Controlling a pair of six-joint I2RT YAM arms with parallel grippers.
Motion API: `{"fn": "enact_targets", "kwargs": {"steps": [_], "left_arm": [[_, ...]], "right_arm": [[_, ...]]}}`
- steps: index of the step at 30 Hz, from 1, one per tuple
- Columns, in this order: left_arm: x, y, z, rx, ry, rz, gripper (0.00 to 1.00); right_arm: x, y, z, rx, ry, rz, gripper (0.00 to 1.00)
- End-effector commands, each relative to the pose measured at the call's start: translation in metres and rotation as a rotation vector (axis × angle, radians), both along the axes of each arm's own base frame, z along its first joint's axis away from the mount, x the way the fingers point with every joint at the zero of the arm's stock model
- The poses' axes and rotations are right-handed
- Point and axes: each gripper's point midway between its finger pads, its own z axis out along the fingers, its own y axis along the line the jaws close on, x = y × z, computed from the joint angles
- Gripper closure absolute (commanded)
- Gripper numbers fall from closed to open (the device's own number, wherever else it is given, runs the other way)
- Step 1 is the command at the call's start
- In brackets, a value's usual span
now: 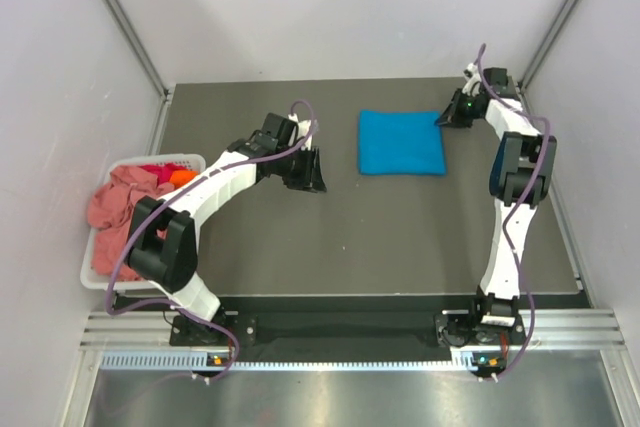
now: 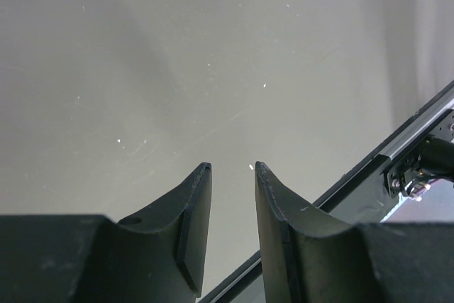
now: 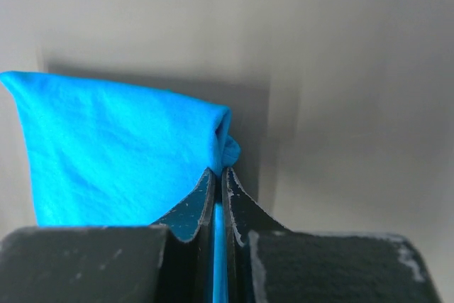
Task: Fold and stack the t-shirts
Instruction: Neatly place the folded tshirt to the corner
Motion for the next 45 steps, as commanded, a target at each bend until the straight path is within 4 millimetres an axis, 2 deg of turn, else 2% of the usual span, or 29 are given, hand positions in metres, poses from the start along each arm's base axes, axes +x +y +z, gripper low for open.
{"fn": "enact_targets", "kwargs": {"steps": [1,2,4,5,12,19,23,24,25,27,30,34,40,44,45], "left_arm": [[0.004,-0.001,0.006,-0.005,-0.024,-0.016,0.64],[0.004,-0.001,0.004,-0.003,-0.018,-0.016,0.64],[0.004,-0.001,0.007,-0.005,-0.022,-0.018,0.64],[0.005,-0.001,0.008,-0.004,-0.028,-0.02,0.64],[0.007,0.002,0.01,0.009,-0.047,-0.016,0.64],[0.009,-0.001,0.013,-0.002,-0.053,-0.024,0.64],[0.011,0.0,0.012,0.002,-0.055,-0.022,0.64],[0.012,0.001,0.012,0.004,-0.054,-0.019,0.64],[0.012,0.001,0.011,0.005,-0.051,-0.019,0.63],[0.012,0.001,0.009,0.005,-0.044,-0.021,0.64],[0.011,-0.001,0.004,0.002,-0.023,-0.028,0.64],[0.01,-0.002,0.0,-0.004,-0.007,-0.031,0.63],[0.01,-0.005,-0.002,-0.013,0.005,-0.031,0.63],[0.009,-0.006,0.0,-0.025,0.006,-0.032,0.63],[0.008,-0.006,0.0,-0.026,0.006,-0.029,0.63]], "right_arm": [[0.021,-0.047,0.011,-0.085,-0.052,-0.073,1.0],[0.027,-0.052,0.018,-0.094,-0.071,-0.08,1.0],[0.027,-0.069,0.01,-0.136,-0.042,-0.111,1.0],[0.034,-0.077,0.02,-0.154,-0.065,-0.12,1.0],[0.045,-0.142,0.033,-0.275,-0.114,-0.227,1.0],[0.072,-0.189,0.065,-0.388,-0.253,-0.3,1.0],[0.088,-0.209,0.072,-0.443,-0.332,-0.322,1.0],[0.092,-0.213,0.065,-0.452,-0.338,-0.333,1.0],[0.096,-0.219,0.069,-0.484,-0.362,-0.326,1.0],[0.103,-0.227,0.062,-0.514,-0.382,-0.332,1.0],[0.112,-0.234,0.066,-0.54,-0.437,-0.339,1.0],[0.124,-0.241,0.08,-0.572,-0.514,-0.354,1.0],[0.13,-0.248,0.092,-0.617,-0.566,-0.368,0.97],[0.131,-0.243,0.103,-0.611,-0.596,-0.34,0.89],[0.133,-0.238,0.108,-0.602,-0.621,-0.329,0.84]]}}
